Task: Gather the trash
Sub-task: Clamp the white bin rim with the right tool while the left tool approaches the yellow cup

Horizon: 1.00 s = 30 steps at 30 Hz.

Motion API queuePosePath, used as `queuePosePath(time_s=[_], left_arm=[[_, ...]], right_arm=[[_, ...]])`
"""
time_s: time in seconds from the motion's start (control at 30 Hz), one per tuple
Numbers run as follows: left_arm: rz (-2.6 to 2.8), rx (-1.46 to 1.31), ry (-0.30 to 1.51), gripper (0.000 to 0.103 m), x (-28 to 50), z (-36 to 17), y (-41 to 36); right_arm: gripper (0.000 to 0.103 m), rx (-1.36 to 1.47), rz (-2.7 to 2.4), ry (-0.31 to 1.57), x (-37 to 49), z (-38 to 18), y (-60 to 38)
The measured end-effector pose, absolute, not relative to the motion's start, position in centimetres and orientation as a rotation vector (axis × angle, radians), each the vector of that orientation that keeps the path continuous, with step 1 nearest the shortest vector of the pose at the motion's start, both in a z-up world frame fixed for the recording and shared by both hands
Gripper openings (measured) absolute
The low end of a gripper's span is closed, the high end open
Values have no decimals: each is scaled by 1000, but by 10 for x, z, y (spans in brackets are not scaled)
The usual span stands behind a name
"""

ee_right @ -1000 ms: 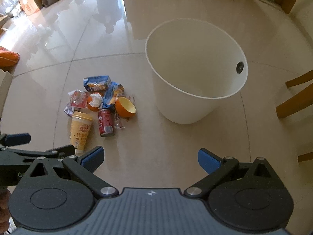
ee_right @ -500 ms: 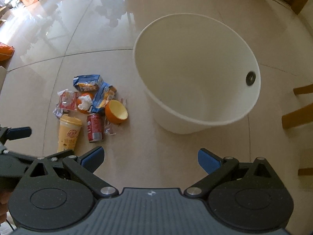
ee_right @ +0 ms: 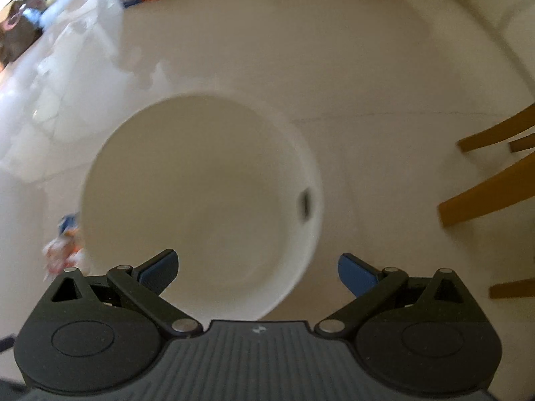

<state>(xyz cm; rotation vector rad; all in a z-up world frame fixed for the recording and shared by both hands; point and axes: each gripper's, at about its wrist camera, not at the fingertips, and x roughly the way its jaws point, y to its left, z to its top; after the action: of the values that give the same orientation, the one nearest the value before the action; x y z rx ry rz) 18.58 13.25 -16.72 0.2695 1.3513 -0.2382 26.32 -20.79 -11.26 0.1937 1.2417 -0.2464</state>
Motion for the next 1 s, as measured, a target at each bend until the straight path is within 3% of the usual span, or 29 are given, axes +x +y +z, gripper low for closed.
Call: queuePosePath(time_s=[0.1, 0.27, 0.33, 0.47, 0.6, 0.7, 1.0], left_arm=[[-219, 267, 1362, 102, 187, -172, 137], [-204, 254, 1397, 102, 188, -182, 143], [-200, 243, 1416, 102, 188, -186, 145], [-210, 243, 1430, 102, 187, -190, 147], [-221, 245, 1422, 102, 186, -190, 148], [-225, 240, 1424, 102, 186, -191, 147], [-243, 273, 1432, 102, 180, -204, 146]], right_arm=[[99, 194, -261, 1190, 270, -116, -228], [74, 168, -247, 1185, 285, -135, -239], [54, 154, -238, 1191, 288, -145, -240], [40, 183, -247, 1222, 293, -166, -248], [18, 196, -258, 1243, 297, -177, -255], [12, 172, -244, 1238, 302, -181, -247], [13, 140, -232, 1231, 298, -179, -237]])
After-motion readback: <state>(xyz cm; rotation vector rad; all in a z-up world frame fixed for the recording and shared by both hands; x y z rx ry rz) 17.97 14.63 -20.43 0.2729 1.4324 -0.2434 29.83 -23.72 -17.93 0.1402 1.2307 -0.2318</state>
